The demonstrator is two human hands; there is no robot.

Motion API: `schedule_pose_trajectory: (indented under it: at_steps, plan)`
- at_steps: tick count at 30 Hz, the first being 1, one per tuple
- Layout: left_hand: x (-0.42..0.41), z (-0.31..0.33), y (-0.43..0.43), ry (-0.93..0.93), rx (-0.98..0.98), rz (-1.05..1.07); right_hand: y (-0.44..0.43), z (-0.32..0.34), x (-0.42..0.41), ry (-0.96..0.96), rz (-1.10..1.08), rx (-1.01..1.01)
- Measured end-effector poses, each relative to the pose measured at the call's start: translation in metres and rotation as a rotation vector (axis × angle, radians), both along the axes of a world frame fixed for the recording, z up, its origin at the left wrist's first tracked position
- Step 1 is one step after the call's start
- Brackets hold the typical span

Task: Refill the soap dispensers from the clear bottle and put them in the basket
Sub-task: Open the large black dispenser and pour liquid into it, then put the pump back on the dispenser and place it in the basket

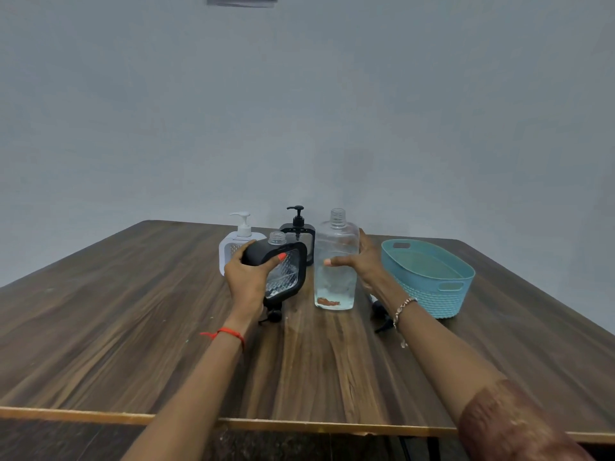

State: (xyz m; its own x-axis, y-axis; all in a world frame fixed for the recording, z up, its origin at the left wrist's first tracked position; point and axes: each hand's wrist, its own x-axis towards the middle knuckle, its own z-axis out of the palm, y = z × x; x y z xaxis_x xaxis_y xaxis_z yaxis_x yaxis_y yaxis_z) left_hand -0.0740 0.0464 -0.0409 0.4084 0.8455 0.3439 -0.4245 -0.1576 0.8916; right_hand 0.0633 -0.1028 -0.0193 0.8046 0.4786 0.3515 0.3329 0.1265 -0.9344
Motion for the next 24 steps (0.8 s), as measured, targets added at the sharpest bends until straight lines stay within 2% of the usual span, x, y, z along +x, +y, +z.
schedule_pose_trajectory:
  at_steps: [5,12,14,16,17,19,21,24]
  plan:
    - [0.001,-0.003,0.009,0.023,0.023,0.008,0.001,-0.007,0.005,0.045,0.062,0.03]
    - [0.0,0.0,0.01,-0.013,0.003,-0.011,-0.006,0.002,0.016,0.034,0.263,-0.129]
    - [-0.001,0.002,0.012,-0.017,0.01,-0.005,-0.006,0.01,0.008,-0.011,0.113,-0.115]
    - [-0.001,0.002,0.014,-0.028,0.004,-0.007,-0.004,0.016,-0.008,-0.187,-0.205,0.001]
    - [-0.002,0.002,0.016,-0.032,-0.003,-0.006,-0.002,0.017,-0.018,-0.337,-0.318,0.076]
    - [-0.005,0.004,0.02,-0.032,-0.02,0.004,0.004,0.014,-0.037,-0.703,-0.379,0.109]
    - [-0.01,0.007,0.024,-0.025,-0.023,0.006,0.013,0.0,-0.053,-1.033,-0.2,-0.12]
    - [-0.017,0.011,0.029,-0.021,-0.014,0.019,0.031,-0.03,-0.059,-1.334,0.104,-0.721]
